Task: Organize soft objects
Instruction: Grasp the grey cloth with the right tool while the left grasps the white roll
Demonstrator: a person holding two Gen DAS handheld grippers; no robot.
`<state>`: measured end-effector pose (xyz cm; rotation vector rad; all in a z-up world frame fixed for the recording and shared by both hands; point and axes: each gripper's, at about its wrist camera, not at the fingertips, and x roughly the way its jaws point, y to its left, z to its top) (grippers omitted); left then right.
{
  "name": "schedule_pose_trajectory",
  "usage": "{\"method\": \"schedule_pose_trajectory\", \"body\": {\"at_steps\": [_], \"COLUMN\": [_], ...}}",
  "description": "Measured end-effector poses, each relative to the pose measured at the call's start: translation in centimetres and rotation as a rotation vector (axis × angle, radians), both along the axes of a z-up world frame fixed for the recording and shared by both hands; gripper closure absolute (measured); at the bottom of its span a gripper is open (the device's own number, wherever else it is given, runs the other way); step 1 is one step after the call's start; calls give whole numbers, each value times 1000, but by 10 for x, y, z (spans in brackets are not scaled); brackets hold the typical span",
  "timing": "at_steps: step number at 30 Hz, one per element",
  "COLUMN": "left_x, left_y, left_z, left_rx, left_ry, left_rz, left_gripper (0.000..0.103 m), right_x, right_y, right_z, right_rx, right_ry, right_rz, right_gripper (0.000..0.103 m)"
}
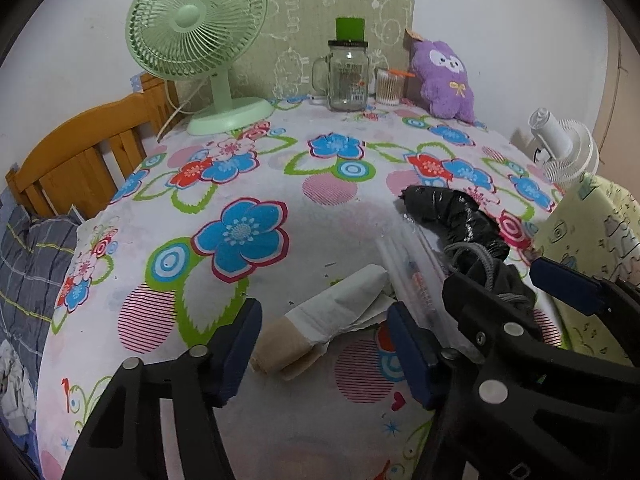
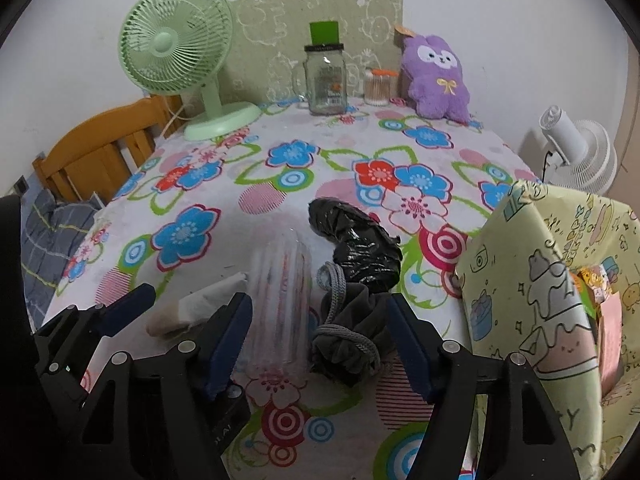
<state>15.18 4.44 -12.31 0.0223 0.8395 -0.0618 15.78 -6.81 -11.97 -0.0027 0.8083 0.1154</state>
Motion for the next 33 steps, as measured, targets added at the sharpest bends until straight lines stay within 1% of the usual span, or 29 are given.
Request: {"method": "schedule_pose_trajectory", "body": {"at_steps": [2,7,8,10,12,14,15,16,17,20,23,26,33], "left_x": [4,9,10,11,11,11,11,10,10,9,7,5,-6], "left_y": [0,0,0,-1,-1,-3,-3,-4,-6,-8,-9,-8,-8], "left_z": [-4,-11,-11,-13,-13,-14,-13,-14,-14,-13,-12,-9,2], "left_rx": [-6,1,2,-1,3,1,3,5,3,12,1,-12,-22], "left_ry": [27,44,48,56,57,57,56,55,55,54,62,65,37], "left_rz": [0,10,9,9,11,5,3,1,-6,-11,-15,-12,-1], "left_gripper": [45,54,54,56,58,64,66,69,73,78,83,86,88], "right_x": [4,14,15,19,20,22,23,23,24,23,20,17,6], "right_y": [-2,-9,-10,-12,-14,-15,-16,-17,-18,-18,-17,-16,-13], "right_z": [-3,-11,-13,-18,-21,-22,-24,-25,-25,-25,-23,-20,-8], "right_rx": [3,-6,-6,-8,-10,-6,-5,-11,-17,-14,-1,18,24], "right_ry": [10,31,37,56,62,66,70,72,72,82,86,82,47], "right_rz": [-20,-68,-71,-82,-87,-92,-94,-102,-113,-106,-83,-60,-41], "right_gripper": [31,31,32,37,38,39,42,49,49,55,59,62,63]}}
